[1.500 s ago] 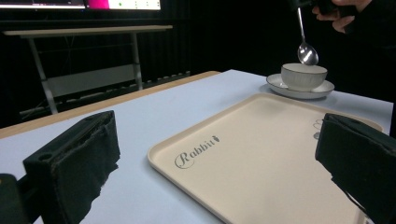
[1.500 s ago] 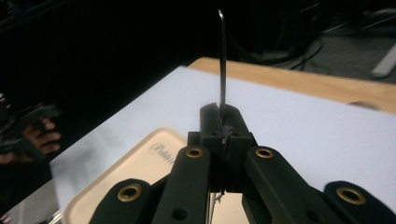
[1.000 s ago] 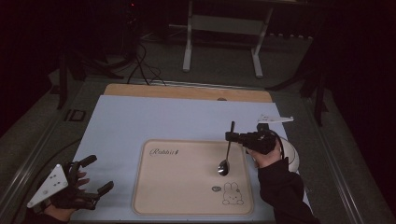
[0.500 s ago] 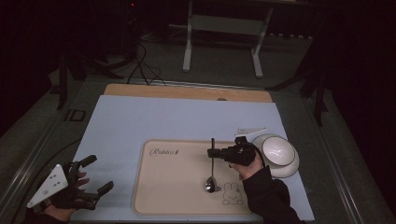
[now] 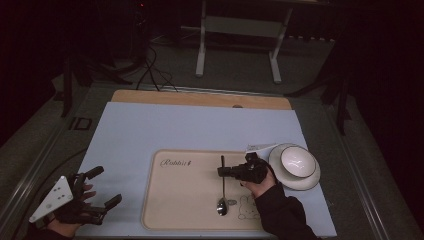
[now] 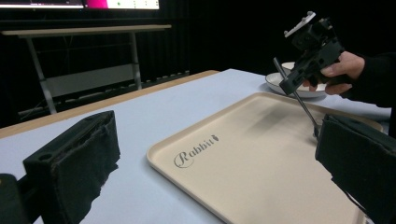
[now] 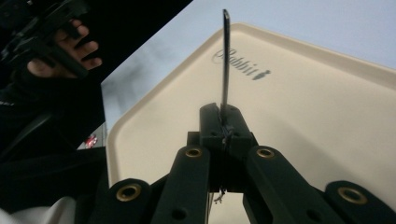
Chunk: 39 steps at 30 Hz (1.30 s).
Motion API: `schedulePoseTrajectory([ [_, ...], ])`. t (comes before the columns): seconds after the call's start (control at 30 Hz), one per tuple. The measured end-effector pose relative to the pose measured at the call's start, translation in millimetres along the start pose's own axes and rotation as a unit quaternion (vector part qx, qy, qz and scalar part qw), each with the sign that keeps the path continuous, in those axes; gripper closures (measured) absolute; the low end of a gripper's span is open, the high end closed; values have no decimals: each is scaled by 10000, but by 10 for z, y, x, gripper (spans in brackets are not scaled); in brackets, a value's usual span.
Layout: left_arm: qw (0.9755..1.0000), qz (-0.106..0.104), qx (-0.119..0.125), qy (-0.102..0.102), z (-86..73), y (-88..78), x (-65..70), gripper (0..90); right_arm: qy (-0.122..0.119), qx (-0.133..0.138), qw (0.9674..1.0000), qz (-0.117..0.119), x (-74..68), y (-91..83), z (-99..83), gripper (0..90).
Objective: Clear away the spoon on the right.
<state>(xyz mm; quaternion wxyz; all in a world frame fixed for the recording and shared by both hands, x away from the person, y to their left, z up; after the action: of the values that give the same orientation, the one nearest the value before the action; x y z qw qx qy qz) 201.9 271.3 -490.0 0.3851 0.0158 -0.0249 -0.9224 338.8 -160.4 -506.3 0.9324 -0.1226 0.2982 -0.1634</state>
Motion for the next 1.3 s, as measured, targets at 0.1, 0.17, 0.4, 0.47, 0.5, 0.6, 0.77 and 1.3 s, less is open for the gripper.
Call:
schedulePoseTrajectory([
  [0.1,10000,4,-2,2,1,-1,-2,0,66,13,9998,-208,72,-6,-27,874],
  [0.17,10000,0,-4,-4,0,0,-1,0,123,-17,9994,-321,113,-9,-47,865],
  [0.4,10000,-7,-7,-6,0,1,1,0,214,-153,9980,-570,214,11,-96,835],
  [0.47,10000,-5,-5,-15,-1,2,-1,0,251,-271,9968,-711,254,40,-134,819],
  [0.5,10000,-6,-3,-23,-1,2,0,0,231,-307,9962,-785,264,48,-144,815],
  [0.6,10000,-10,-2,-21,-2,2,-1,0,250,-333,9954,-860,284,61,-164,813],
  [0.77,10000,-24,-4,-38,-3,3,0,0,292,-425,9922,-1134,344,100,-246,828],
  [1.3,10000,-47,-8,-37,-2,3,4,0,343,-262,9844,-1706,452,17,-281,768],
])
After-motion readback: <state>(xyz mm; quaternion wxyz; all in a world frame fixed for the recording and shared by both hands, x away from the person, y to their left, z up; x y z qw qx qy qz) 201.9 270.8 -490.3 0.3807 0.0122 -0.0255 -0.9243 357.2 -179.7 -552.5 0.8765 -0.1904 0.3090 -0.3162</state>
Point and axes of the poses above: each handheld gripper's, and its own axes: y roughly forward along the jaws, z roughly out of its top, x roughly to its right, the point moved 3 cm from there along y, roughly forward along the jaws, and after that the axes turned 10 degrees about x, right-handed, at the moved point
